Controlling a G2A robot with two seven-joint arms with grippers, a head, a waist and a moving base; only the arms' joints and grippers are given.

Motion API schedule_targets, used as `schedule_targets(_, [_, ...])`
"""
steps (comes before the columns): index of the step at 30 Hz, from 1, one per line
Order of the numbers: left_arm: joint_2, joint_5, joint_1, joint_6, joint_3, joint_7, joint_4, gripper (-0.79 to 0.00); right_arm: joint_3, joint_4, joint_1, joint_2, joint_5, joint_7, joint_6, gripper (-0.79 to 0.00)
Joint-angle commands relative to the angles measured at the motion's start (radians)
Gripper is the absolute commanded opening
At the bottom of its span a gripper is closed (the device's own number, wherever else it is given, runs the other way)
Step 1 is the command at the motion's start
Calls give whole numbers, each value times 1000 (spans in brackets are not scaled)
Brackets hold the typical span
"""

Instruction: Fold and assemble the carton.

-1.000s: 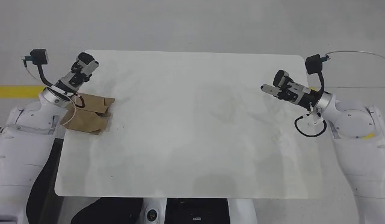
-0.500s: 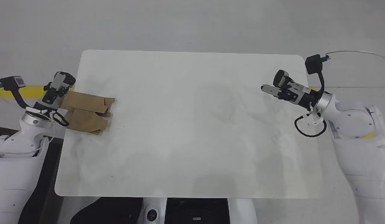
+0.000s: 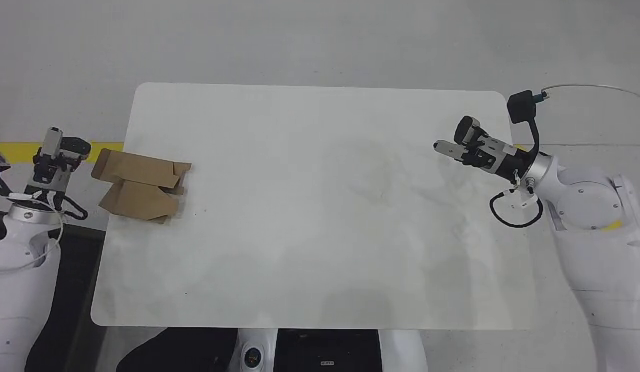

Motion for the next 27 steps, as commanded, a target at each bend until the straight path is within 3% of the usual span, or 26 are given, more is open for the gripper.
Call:
schedule_targets(1, [-4, -13, -9, 4, 0, 3, 32, 0, 0, 0, 0, 0, 0, 0, 0, 0])
schedule_targets(12, [-27, -100, -19, 47, 4, -14, 179, 0, 0, 0, 0, 0, 0, 0, 0, 0])
schedule_targets(27, [-47, -31, -5, 169, 35, -65, 239, 0, 0, 0, 0, 0, 0, 0, 0, 0])
